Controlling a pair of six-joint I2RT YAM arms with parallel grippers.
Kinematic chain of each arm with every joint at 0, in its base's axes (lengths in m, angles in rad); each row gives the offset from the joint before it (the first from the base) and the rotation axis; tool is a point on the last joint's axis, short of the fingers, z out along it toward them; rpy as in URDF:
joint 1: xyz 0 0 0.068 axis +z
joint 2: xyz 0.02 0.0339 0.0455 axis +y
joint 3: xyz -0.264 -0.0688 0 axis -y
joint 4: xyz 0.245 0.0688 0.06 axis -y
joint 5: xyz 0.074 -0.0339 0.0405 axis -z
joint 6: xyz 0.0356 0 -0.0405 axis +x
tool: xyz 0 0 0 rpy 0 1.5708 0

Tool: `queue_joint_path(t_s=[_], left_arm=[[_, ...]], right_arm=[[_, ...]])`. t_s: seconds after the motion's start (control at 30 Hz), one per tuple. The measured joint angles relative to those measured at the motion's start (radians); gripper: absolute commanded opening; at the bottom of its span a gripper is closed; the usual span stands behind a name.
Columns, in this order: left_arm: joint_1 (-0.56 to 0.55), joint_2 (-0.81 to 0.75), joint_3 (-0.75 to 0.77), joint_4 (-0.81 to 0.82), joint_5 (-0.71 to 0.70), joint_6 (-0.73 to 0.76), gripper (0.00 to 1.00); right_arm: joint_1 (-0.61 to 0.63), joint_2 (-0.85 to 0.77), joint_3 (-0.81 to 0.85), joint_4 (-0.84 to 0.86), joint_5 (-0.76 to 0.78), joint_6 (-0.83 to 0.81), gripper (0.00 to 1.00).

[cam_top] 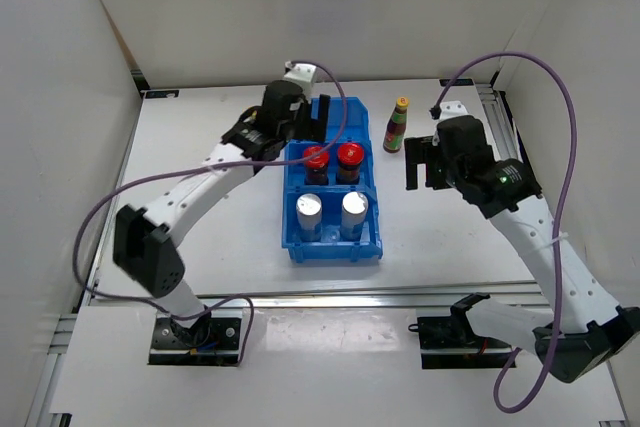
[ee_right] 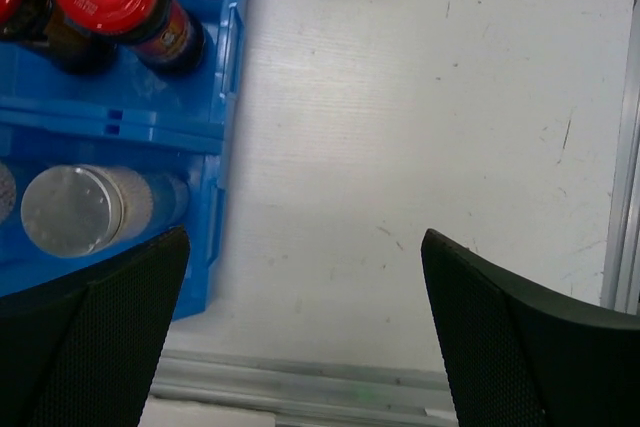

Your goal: Organize the condiment bottles

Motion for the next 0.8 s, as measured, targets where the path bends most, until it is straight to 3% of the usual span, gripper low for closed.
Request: queue_joint_path(t_s=[0.2,0.37,0.57,0.67,0.8], left_arm=[[0.000,-0.291,-0.084,0.022,-0.047,0.108,1.00],[0.000,-0.560,-0.381,0.097,-0.179,0.236,1.00],[0.064,-0.632,-0.637,0.109,-0.302,0.306,1.00],[0.090,-0.702,-0.763,0.153,-0.358,0.334,1.00],[0.091,-0.932,-0.958,0.243,-0.375,0.377,1.00]], right_arm=[[-0.125,0.057,-0.011,0.150,-0.084,-0.040,1.00],[-0.156,0.206,-0.031,0.352,-0.108,-0.069,1.00],[-0.158,0.242,-0.264,0.737,-0.174,-0.113,1.00],[-0.167,0.321,-0.262,0.874,-0.177,-0.125,1.00],[-0.201,0.453,-0.233,1.007,-0.188,-0.130,1.00]])
